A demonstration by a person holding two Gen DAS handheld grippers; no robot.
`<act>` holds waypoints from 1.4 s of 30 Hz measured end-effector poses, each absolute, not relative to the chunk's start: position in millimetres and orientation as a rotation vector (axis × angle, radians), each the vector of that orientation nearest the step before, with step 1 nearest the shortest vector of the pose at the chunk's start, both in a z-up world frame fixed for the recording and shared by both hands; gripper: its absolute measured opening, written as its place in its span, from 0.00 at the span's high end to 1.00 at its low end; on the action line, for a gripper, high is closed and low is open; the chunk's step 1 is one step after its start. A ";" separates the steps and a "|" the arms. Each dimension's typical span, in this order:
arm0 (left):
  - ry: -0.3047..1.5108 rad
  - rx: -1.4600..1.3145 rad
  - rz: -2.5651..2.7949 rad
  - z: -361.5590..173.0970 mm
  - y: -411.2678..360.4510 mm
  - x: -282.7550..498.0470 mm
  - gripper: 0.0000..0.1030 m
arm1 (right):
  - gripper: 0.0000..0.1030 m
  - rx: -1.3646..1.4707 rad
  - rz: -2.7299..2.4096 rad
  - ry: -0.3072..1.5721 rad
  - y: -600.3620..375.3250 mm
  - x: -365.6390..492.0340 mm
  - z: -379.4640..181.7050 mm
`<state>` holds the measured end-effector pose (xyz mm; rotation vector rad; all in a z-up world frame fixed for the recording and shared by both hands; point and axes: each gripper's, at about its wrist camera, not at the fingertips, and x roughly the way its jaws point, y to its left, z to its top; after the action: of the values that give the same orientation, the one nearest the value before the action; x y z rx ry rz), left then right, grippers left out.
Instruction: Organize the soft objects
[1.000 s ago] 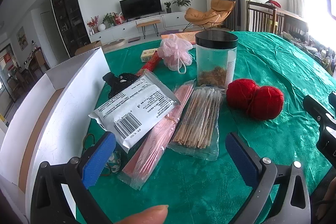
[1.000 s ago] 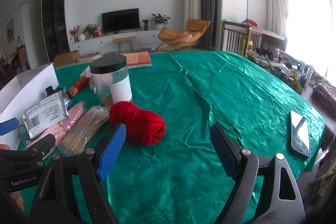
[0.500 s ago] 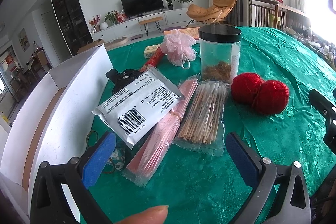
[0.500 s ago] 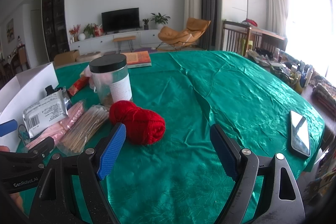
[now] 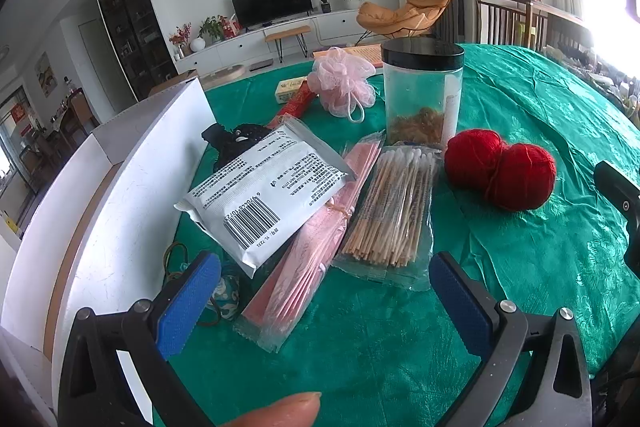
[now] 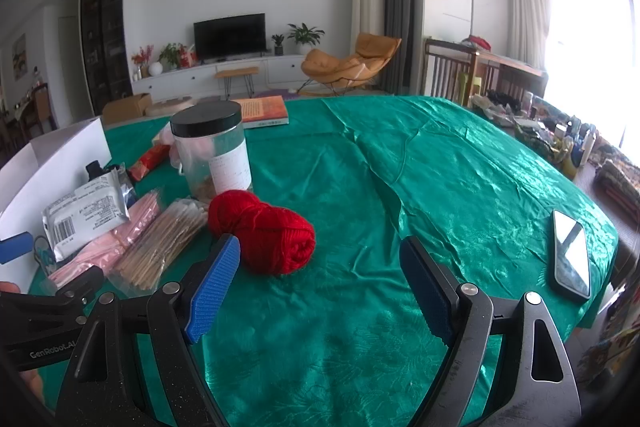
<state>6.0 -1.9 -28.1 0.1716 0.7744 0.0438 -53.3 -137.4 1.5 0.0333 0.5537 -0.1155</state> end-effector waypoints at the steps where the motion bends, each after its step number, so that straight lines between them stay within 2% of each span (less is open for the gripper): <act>1: 0.776 0.173 0.045 -28.3 -1.9 6.1 0.00 | 0.17 0.033 -0.116 0.554 -137.7 -53.0 1.5; 13: 0.808 0.161 0.041 -35.9 2.0 9.0 0.00 | 0.17 0.036 -0.116 0.559 -138.2 -53.0 -0.3; 26: 0.978 0.073 -0.043 -87.0 27.5 9.8 0.00 | 0.17 0.026 -0.109 0.602 -138.5 -48.6 -8.5; 42: 0.978 0.021 -0.055 -93.3 43.5 52.4 0.00 | 0.17 0.047 -0.100 0.612 -141.4 -47.0 -6.6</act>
<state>52.4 43.5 -93.3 0.0208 0.9783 -0.0552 -47.0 -141.4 -6.6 0.0475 0.6120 -0.1003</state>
